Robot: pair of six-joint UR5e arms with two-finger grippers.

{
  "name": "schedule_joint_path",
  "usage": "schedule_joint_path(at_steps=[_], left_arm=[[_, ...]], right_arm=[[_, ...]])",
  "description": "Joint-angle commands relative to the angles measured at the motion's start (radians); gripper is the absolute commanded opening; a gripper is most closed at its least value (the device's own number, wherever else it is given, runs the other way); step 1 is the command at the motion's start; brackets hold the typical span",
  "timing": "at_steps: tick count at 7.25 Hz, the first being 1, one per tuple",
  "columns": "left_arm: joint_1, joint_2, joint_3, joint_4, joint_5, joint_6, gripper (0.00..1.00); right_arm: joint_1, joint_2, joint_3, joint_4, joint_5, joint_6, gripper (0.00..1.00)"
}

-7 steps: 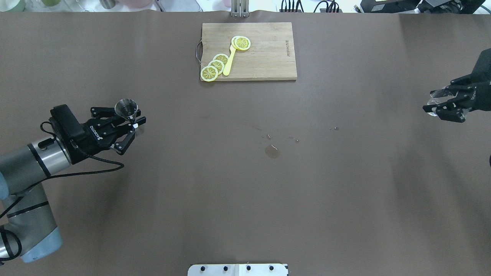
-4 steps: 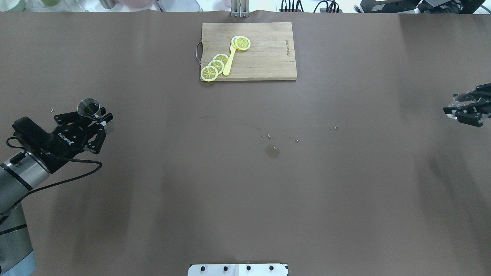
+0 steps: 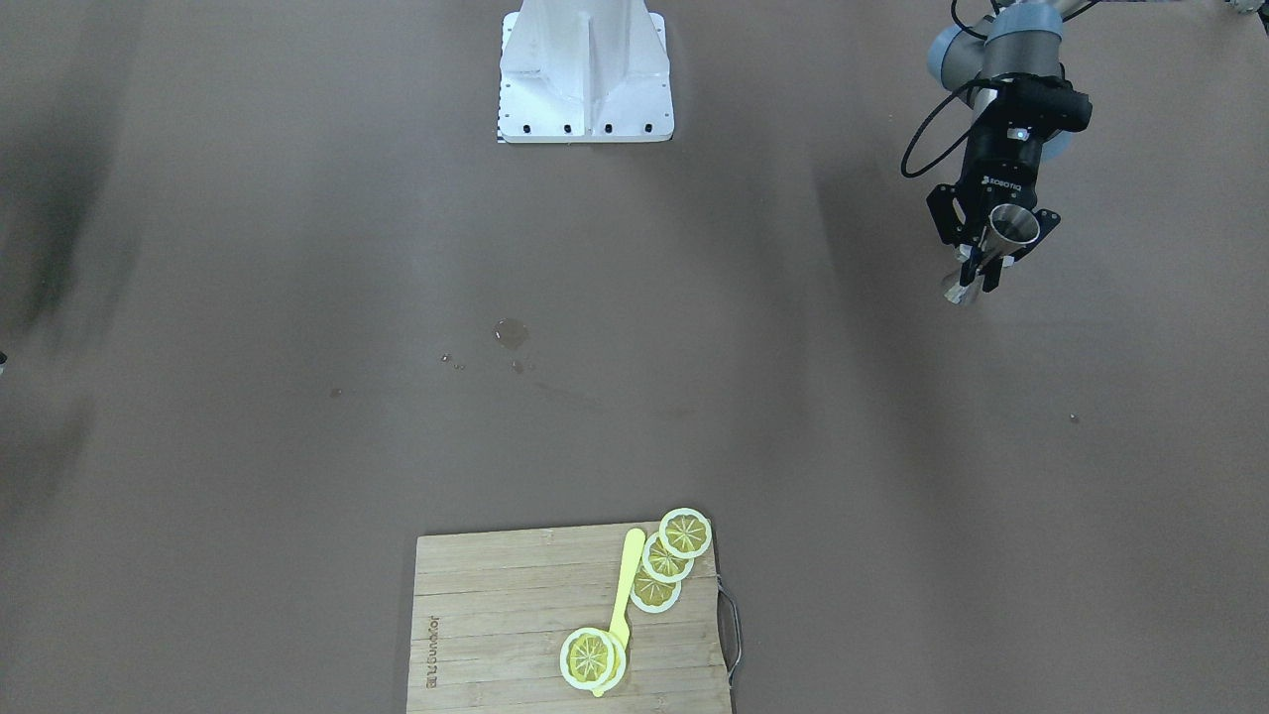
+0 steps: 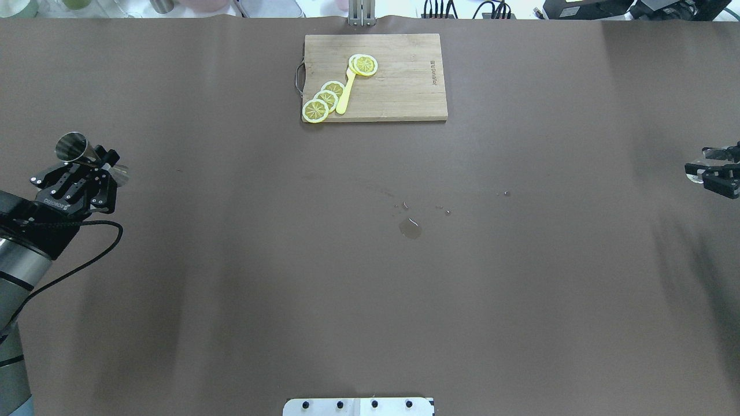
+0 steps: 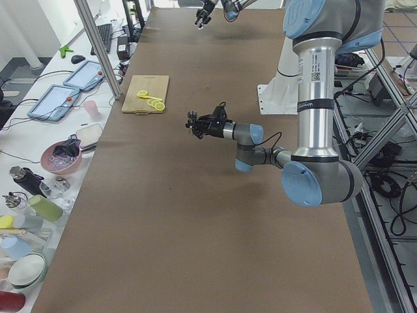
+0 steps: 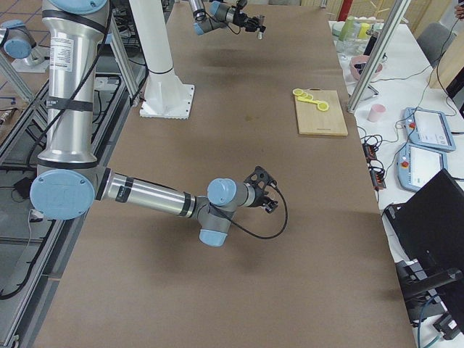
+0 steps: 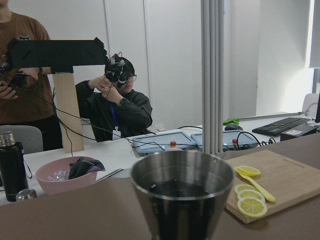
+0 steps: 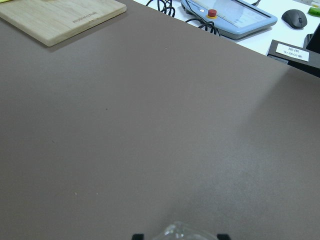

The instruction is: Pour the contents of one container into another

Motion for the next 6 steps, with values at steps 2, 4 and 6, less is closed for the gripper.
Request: schedule_joint_path(at_steps=[2, 4, 6], left_arm=[[0.053, 0.108, 0.019, 0.011, 0.145, -0.161, 0.0], [0.058, 0.153, 0.078, 0.018, 0.148, -0.243, 0.0], [0.081, 0.153, 0.173, 0.02, 0.208, -0.335, 0.0]], right_arm=[[-0.122, 0.093, -0.063, 0.017, -0.072, 0.077, 0.0], [-0.191, 0.105, -0.063, 0.017, -0.124, 0.081, 0.0], [-0.225, 0.11, -0.069, 0.017, -0.152, 0.081, 0.0]])
